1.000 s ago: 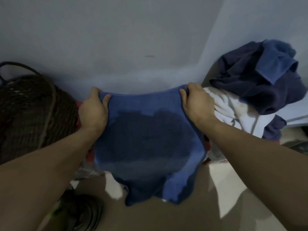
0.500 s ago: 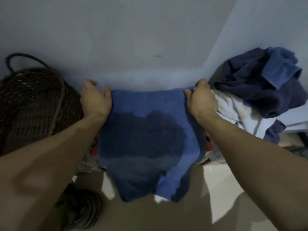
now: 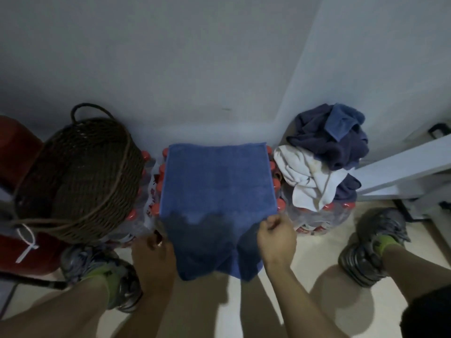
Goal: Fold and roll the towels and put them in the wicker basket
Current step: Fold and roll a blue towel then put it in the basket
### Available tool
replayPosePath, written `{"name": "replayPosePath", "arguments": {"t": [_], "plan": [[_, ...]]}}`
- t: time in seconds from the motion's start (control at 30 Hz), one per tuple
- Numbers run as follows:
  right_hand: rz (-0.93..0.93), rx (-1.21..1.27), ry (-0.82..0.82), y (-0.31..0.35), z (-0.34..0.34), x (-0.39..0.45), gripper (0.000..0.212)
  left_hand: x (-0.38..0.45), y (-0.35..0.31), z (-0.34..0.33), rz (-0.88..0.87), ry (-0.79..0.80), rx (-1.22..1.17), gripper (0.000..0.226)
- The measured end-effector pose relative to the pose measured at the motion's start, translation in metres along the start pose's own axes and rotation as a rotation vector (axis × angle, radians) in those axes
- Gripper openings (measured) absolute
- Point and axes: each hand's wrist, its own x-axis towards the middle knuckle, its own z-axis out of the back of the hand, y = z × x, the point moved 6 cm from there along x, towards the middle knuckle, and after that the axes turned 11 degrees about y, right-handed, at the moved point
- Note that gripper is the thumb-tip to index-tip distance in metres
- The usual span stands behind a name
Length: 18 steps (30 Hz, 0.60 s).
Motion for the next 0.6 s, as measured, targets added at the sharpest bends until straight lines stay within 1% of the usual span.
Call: {"name": "replayPosePath", "arguments": {"t": [0.03,0.1,0.17,0.2,0.23,0.3,0.33,0.37,0.47,0.53,0.6], "plan": [[-0.061,-0.048,0.080,-0.016,-0.004,-0.003,0.009,-0.006,0.010,-0.001,0.020,0.058,-0.052,0.029],[-0.110,-0.036,0.208,-0.041,-0.009,-0.006,0.009,-0.009,0.027,-0.007,0.090,0.200,-0.031,0.017],[-0.127,0.027,0.289,-0.052,-0.012,-0.009,0.010,-0.008,0.036,-0.013,0.165,0.283,-0.005,0.034],[-0.137,0.071,0.313,-0.055,-0.015,-0.009,0.015,-0.006,0.037,-0.016,0.188,0.304,-0.009,0.037],[-0.148,0.129,0.330,-0.055,-0.018,-0.009,0.025,-0.003,0.037,-0.020,0.209,0.316,-0.020,0.037],[-0.175,0.279,0.373,-0.055,-0.027,-0.007,0.054,0.003,0.040,-0.025,0.256,0.323,-0.020,0.043],[-0.194,0.347,0.402,-0.056,-0.031,-0.006,0.065,0.005,0.042,-0.026,0.273,0.329,-0.005,0.046],[-0.215,0.392,0.434,-0.058,-0.035,-0.004,0.071,0.008,0.045,-0.027,0.277,0.335,0.006,0.047],[-0.275,0.405,0.540,-0.070,-0.047,0.000,0.069,0.008,0.047,-0.030,0.304,0.366,-0.013,0.048],[-0.289,0.401,0.559,-0.077,-0.054,0.005,0.061,0.013,0.048,-0.030,0.311,0.327,-0.034,0.044],[-0.281,0.412,0.497,-0.079,-0.056,0.011,0.045,0.017,0.046,-0.027,0.307,0.292,-0.062,0.024]]}}
